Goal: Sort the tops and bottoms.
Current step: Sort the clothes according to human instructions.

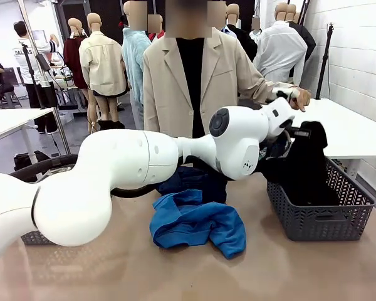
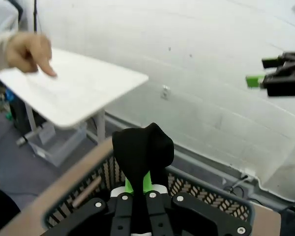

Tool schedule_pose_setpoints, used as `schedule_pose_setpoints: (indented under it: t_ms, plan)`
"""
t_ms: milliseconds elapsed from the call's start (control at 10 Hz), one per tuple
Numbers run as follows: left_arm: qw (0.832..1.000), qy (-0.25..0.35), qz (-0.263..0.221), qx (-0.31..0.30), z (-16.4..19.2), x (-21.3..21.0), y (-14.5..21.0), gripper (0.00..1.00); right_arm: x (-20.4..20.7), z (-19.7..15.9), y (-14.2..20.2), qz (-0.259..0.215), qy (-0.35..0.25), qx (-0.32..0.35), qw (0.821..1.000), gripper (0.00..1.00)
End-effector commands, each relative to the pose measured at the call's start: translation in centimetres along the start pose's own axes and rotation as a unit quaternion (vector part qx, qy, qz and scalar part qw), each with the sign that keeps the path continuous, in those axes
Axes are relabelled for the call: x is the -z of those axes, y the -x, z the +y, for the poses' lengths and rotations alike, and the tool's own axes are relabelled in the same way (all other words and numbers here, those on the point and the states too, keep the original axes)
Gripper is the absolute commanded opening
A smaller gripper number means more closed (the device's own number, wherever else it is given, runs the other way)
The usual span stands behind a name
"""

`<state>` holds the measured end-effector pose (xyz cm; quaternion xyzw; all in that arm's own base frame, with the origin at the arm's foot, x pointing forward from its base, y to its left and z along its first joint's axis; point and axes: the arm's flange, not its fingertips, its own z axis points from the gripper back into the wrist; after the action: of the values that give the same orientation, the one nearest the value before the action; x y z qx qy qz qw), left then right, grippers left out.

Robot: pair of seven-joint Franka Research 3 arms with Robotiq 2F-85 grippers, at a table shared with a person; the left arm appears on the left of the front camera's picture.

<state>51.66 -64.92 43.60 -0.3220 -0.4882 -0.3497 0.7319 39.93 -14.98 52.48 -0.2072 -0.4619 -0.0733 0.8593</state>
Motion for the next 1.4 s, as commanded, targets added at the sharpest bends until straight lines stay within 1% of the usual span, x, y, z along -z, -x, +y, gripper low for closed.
schedule_pose_setpoints:
  t_ms: [0, 100, 300, 400, 500, 600, 700, 800, 900, 1000, 1100, 1200, 1300]
  plan:
    - [0.998, 0.021, 0.054, -0.018, -0.5, -2.0, 0.8, 0.00, 0.1, -0.2, 0.0, 0.001, -0.001, -0.004, 1.000, 1.00]
    - [0.996, 0.021, 0.081, -0.010, -0.5, -2.0, 1.1, 0.10, 0.1, -0.2, 0.0, 0.001, -0.001, -0.004, 1.000, 1.00]
    - [0.994, 0.038, 0.103, 0.000, -1.2, -2.5, 0.7, 0.50, 0.1, -0.2, 0.0, 0.001, -0.001, -0.004, 1.000, 1.00]
    - [0.991, 0.056, 0.121, 0.006, -1.4, -2.9, 0.6, 0.69, 0.1, -0.2, 0.0, 0.001, -0.001, -0.004, 1.000, 1.00]
    - [0.989, 0.064, 0.135, 0.001, -1.7, -3.3, 0.6, 0.88, 0.1, -0.2, 0.0, 0.001, -0.001, -0.004, 1.000, 1.00]
    - [0.984, 0.070, 0.161, 0.012, -2.0, -3.8, 0.4, 1.00, 0.1, -0.2, 0.0, 0.001, -0.001, -0.004, 1.000, 1.00]
    - [0.983, 0.081, 0.166, 0.015, -2.4, -4.5, 0.0, 1.00, 0.1, -0.2, 0.0, 0.001, -0.001, -0.004, 1.000, 1.00]
    - [0.980, 0.084, 0.178, 0.031, -2.8, -5.6, -0.6, 1.00, 0.1, -0.2, 0.0, 0.001, -0.001, -0.004, 1.000, 1.00]
    - [0.973, 0.094, 0.206, 0.042, -3.2, -7.3, -1.5, 1.00, 0.1, -0.2, 0.0, 0.001, -0.001, -0.004, 1.000, 1.00]
    - [0.956, 0.121, 0.260, 0.064, -3.3, -9.7, -2.1, 1.00, 0.1, -0.2, 0.0, 0.001, -0.001, -0.004, 1.000, 1.00]
    - [0.936, 0.128, 0.320, 0.065, -3.0, -12.1, -2.3, 1.00, 0.1, -0.2, 0.0, 0.001, -0.001, -0.004, 1.000, 1.00]
    - [0.921, 0.090, 0.374, 0.062, -2.3, -14.2, -2.1, 1.00, 0.1, -0.2, 0.0, 0.001, -0.001, -0.004, 1.000, 1.00]
    - [0.959, 0.105, 0.259, 0.053, -4.8, -8.0, -2.0, 1.00, 0.1, -0.2, 0.0, 0.001, -0.001, -0.004, 1.000, 1.00]
